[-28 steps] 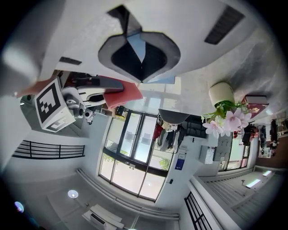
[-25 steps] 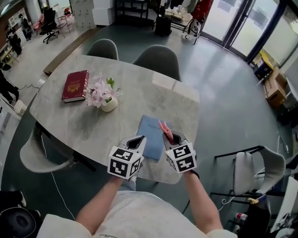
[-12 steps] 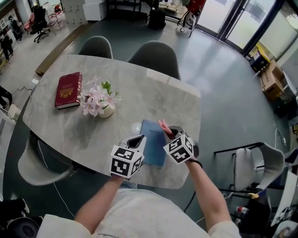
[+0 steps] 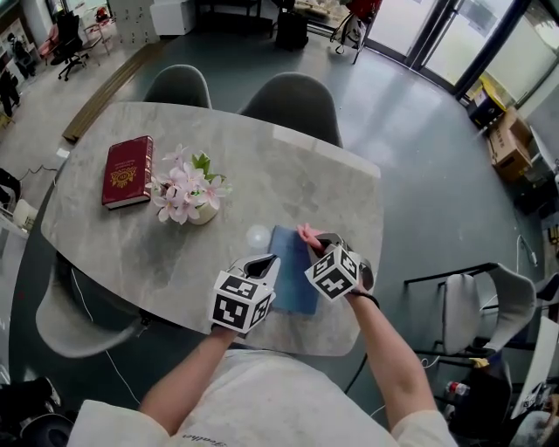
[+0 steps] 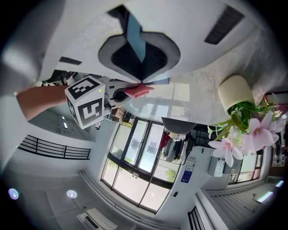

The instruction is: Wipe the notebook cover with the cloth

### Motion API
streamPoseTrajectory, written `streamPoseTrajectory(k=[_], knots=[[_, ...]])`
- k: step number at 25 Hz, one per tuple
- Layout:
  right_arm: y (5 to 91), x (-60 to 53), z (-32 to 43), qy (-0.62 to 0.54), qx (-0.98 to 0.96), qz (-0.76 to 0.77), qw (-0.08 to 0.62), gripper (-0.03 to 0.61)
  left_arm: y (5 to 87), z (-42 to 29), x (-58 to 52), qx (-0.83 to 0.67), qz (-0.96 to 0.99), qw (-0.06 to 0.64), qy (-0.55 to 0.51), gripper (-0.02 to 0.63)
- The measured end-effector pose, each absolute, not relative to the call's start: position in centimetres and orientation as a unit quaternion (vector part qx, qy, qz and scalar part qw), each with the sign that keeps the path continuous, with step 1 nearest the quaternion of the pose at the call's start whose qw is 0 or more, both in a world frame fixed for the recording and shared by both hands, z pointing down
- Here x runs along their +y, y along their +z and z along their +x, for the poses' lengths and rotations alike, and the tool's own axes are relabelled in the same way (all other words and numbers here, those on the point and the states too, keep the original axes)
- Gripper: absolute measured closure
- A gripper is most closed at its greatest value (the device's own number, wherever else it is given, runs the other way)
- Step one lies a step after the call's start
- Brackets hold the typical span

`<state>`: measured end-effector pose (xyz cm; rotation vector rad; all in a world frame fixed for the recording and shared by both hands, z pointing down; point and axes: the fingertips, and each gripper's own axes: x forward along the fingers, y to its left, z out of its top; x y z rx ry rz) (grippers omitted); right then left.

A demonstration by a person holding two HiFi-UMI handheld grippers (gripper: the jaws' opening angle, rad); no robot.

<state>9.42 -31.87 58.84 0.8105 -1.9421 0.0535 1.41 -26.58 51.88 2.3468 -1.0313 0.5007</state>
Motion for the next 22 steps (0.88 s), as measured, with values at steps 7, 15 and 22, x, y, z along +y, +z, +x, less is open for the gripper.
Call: streamPoseTrajectory(k=[7, 15, 22], knots=[[59.2, -30.9, 8.9, 0.027, -0.801, 0.328, 0.5, 0.565, 51.8, 1.4, -26.4, -0.38, 0.867, 0.265, 0.182, 0.606], [59.2, -28.8, 8.7, 0.023, -0.804, 0.321, 0.5, 0.565, 51.5, 1.4, -25.6, -0.387, 0.866, 0.268, 0.167, 0.606], [59.4, -26.6, 8.7, 0.026, -0.807, 0.321, 0.496, 0.565, 51.4, 1.2, -24.1, -0.392, 0.864, 0.271, 0.161, 0.606]])
